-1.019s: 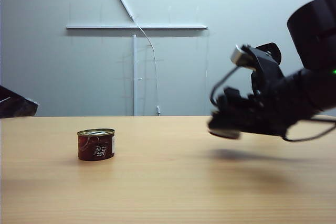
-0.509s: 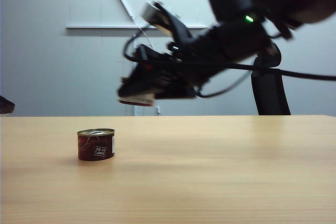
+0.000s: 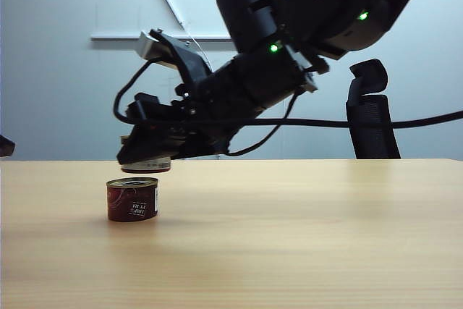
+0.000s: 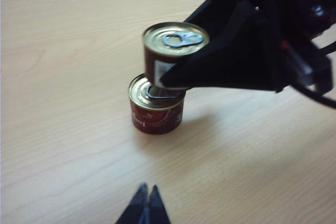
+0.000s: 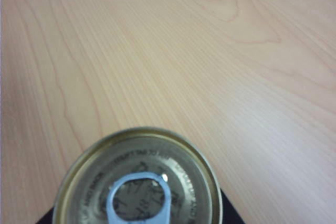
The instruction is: Stack a can of tomatoes on the right onto the can of tomatoes on the left.
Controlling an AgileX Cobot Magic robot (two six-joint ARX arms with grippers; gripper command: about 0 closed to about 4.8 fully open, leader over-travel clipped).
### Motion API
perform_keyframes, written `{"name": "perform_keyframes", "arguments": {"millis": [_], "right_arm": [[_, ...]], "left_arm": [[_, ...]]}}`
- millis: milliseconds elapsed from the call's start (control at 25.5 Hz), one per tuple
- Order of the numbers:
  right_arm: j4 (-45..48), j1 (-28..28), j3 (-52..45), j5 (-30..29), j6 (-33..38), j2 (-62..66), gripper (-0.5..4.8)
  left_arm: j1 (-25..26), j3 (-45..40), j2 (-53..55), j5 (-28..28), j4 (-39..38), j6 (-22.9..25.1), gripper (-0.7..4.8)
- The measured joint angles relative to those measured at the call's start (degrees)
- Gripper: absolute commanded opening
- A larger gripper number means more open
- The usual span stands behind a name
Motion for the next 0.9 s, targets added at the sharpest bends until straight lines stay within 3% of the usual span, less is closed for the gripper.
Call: {"name": "perform_keyframes", "arguments": {"millis": [901], "right_arm": [[0.8, 1.8, 1.9, 1.2, -0.2, 2.7, 1.17]], "left_arm": [[0.0, 0.0, 0.0, 0.0, 0.0, 0.0, -0.04]]}}
